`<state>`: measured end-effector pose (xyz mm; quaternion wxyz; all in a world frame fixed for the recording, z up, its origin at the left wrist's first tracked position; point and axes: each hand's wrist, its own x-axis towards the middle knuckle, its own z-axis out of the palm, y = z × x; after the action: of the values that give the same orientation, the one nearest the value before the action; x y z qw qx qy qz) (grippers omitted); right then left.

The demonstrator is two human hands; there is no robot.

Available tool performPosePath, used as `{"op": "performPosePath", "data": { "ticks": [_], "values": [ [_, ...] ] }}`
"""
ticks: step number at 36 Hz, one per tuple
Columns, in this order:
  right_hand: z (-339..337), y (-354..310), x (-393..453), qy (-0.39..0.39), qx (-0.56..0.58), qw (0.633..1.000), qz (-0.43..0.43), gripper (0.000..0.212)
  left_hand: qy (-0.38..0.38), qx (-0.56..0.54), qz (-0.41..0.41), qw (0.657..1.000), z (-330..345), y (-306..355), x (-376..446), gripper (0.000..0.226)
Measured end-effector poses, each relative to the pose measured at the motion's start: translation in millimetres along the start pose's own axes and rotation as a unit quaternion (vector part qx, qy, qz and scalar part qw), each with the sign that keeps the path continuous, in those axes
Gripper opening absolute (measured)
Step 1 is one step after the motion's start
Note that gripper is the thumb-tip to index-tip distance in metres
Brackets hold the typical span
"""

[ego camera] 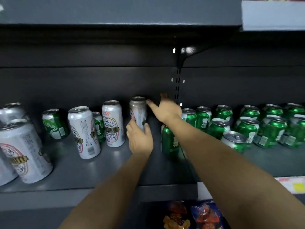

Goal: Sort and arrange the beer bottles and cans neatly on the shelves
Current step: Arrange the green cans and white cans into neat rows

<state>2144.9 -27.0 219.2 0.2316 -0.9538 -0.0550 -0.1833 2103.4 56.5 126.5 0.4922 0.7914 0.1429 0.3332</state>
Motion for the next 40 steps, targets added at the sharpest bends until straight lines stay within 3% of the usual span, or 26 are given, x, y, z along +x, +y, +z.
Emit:
{"op": "performPosePath", "data": {
  "ticks": [5, 10, 15, 19, 27, 34, 40],
  "values": [
    [-37.8, 49.7, -17.7, 0.047, -0.036, 0.998, 0.025, 0.044, -0.032, -0.025, 0.015, 0.999, 3.9, 20.4, -36.8, 0.056],
    [-74.9, 103.2, -29.5, 0.030, -0.078, 0.994, 0.064, 0.029, -0.091, -0.028, 0.040, 0.995, 15.9, 35.9, -58.6, 0.078],
    [-90.5, 137.7, -32.7, 0.004, -0.098, 0.988, 0.118, 0.032, -0.090, 0.017, 0.059, 0.994, 22.1, 55.9, -51.4, 0.075],
    [-91.6, 142.8, -31.2, -0.002, -0.082, 0.989, 0.125, 0.033, -0.139, 0.100, 0.054, 0.984, 26.1, 69.8, -27.5, 0.069],
    [-83.1, 118.7, -12.5, -0.039, -0.059, 0.996, 0.047, 0.040, -0.231, 0.196, 0.030, 0.953, 39.9, 86.3, 6.4, 0.074],
    [-72.0, 113.5, 4.1, -0.137, -0.131, 0.982, 0.006, 0.059, -0.310, 0.145, 0.008, 0.940, 55.5, 94.8, 32.9, 0.043],
    [-59.9, 122.0, 19.8, -0.192, -0.184, 0.964, -0.010, 0.073, -0.338, 0.274, 0.041, 0.899, 62.7, 95.8, 49.9, 0.049]
  ]
}}
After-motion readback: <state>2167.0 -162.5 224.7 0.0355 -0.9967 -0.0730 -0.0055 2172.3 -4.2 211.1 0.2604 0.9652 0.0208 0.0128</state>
